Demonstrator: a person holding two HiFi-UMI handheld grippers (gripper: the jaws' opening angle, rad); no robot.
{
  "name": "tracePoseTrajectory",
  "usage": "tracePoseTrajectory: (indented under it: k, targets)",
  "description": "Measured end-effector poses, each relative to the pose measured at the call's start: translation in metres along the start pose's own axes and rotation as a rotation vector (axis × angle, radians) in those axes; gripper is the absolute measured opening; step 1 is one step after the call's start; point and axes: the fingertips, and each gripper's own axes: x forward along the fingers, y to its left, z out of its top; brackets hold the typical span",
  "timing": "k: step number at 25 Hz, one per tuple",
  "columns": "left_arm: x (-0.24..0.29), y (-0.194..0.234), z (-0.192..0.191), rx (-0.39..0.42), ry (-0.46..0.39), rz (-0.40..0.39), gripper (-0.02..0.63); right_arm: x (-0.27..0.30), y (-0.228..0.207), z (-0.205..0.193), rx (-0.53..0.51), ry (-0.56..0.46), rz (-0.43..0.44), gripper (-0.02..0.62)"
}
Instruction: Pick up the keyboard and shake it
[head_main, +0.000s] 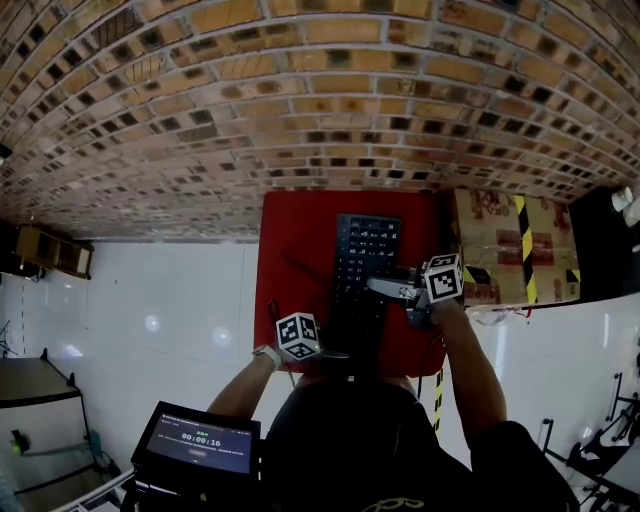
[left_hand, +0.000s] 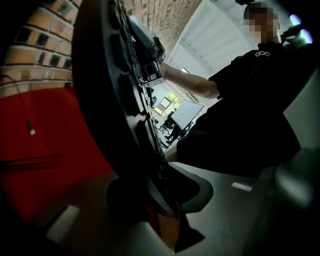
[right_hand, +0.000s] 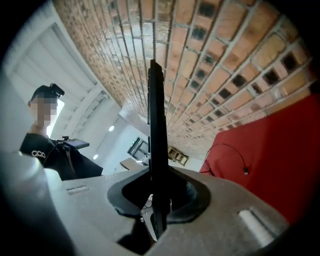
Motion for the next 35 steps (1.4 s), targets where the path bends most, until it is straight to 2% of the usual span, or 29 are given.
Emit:
tracePoseTrajectory:
  k: [4,6,10,14,23,25,28,32,35]
  targets:
    - [0.008,0.000,-0.010,-0.093,-0.013,-0.063,0.110,0.003,-0.039,-0.017,0.125,-0.009,-0.017,0.058]
    - [0.011,0.000,-0.012,-0.122,-0.026,-0.075,0.112,0.007,-0.043,-0.020,0.170,-0.023,0.002,0.058]
    - [0.013,0.003,-0.013,-0.137,-0.034,-0.067,0.112,0.008,-0.049,-0.018,0.163,-0.029,-0.027,0.058]
    - [0.013,0.005,-0.015,-0.162,-0.022,-0.079,0.112,0.011,-0.050,-0.022,0.211,-0.044,0.000,0.058]
    - [0.012,0.018,-0.018,-0.227,-0.018,-0.086,0.115,0.016,-0.070,-0.022,0.249,-0.060,-0.041,0.063]
    - [0.014,0.020,-0.020,-0.253,-0.018,-0.092,0.114,0.015,-0.080,-0.027,0.261,-0.047,-0.078,0.063]
    - [0.020,0.030,-0.031,-0.315,-0.002,-0.103,0.114,0.011,-0.099,-0.041,0.324,-0.020,-0.186,0.066]
    - [0.028,0.041,-0.048,-0.385,0.030,-0.106,0.116,0.022,-0.108,-0.046,0.291,-0.007,-0.164,0.067]
    - [0.031,0.039,-0.048,-0.402,0.036,-0.133,0.118,0.017,-0.115,-0.052,0.318,-0.011,-0.197,0.069]
